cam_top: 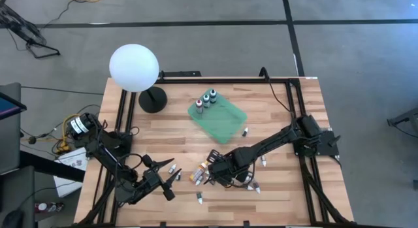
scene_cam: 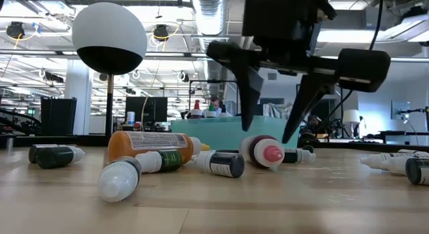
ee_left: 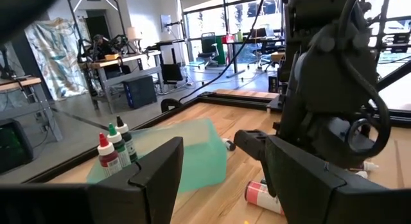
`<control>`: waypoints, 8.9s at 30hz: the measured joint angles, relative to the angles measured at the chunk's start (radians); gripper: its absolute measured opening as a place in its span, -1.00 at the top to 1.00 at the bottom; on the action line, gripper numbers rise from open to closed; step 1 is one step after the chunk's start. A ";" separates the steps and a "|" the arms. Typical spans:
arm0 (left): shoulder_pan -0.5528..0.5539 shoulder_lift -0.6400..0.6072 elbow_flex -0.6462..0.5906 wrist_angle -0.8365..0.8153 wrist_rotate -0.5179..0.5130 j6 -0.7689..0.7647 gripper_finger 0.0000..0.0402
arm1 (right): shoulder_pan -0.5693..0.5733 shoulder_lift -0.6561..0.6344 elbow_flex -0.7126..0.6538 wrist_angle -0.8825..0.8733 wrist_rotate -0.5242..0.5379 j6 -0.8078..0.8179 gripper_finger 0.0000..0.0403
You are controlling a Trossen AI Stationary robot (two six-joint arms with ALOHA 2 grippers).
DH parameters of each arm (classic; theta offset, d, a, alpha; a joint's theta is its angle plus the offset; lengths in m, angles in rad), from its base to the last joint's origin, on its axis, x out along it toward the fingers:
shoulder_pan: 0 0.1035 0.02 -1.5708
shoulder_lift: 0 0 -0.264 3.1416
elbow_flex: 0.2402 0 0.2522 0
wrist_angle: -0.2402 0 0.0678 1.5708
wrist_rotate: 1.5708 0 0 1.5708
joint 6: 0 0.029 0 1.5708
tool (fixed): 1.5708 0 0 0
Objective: Pick & Place food coloring
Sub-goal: Put the large pink food coloring bottle into the green bin
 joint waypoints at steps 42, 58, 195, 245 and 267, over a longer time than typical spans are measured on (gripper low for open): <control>0.000 0.000 0.000 -0.012 -0.002 -0.010 -0.08 | -0.026 0.071 0.021 -0.072 -0.013 0.235 0.07; 0.000 0.000 0.000 -0.012 -0.001 -0.020 -0.08 | -0.026 0.071 0.074 -0.206 -0.174 0.608 0.15; 0.000 0.000 0.000 -0.012 0.000 -0.035 -0.08 | -0.045 0.080 0.034 -0.189 -0.194 0.533 0.24; 0.000 0.000 0.000 -0.012 0.000 -0.035 -0.08 | -0.048 0.080 0.034 -0.187 -0.175 0.586 0.33; 0.000 0.000 0.000 -0.012 0.000 -0.035 -0.08 | -0.048 0.080 0.070 -0.190 -0.176 0.586 0.40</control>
